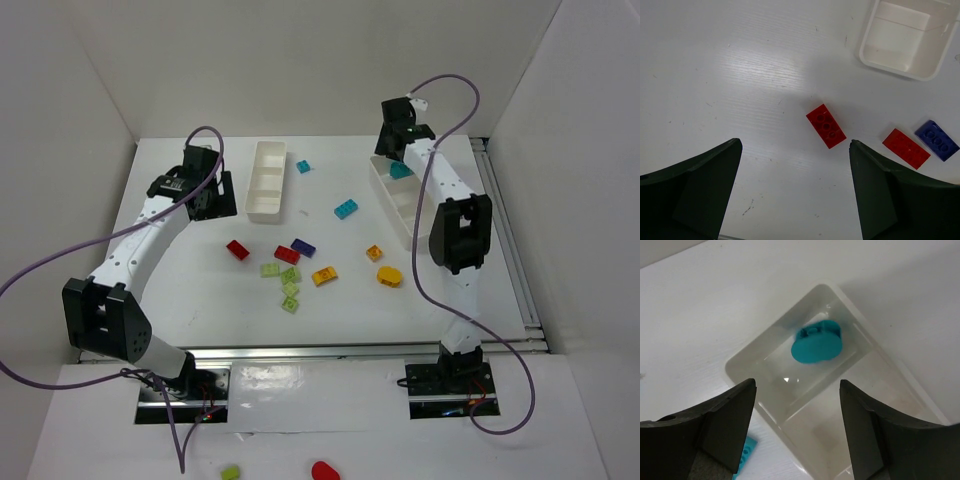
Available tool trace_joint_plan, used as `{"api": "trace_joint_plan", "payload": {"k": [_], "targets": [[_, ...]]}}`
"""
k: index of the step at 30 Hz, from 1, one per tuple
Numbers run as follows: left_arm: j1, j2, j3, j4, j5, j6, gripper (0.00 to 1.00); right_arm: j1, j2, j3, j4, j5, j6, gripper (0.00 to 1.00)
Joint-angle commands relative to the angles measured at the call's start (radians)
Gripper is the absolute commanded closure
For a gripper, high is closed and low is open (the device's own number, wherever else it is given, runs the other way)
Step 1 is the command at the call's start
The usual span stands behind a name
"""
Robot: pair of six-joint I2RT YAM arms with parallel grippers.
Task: Sort the legos into containers by color
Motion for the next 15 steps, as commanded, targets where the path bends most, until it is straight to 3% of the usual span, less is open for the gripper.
{"api": "trace_joint_plan", "payload": {"k": [1,6,11,15], "targets": [[0.006,-0.011,0.042,-0.009,-0.015,0.021,0.03,0.048,-0.056,0.043,0.020,0.012,-0.040,0.25],[0.006,0.000,0.042,-0.018,-0.015,0.021,0.03,0.171,-0.143,-0.119,0.043,-0.043,-0.050,0.25],[0.006,0.009,0.060,-0.018,-0.015,0.021,0.03,0.284,-0.172,-0.277,0.043,-0.063,0.001,0.11],[0.006,0.009,0.060,-0.018,-0.015,0.021,0.03,0.295,-0.135,-0.317,0.029,-0.129,0.111,0.06]]}}
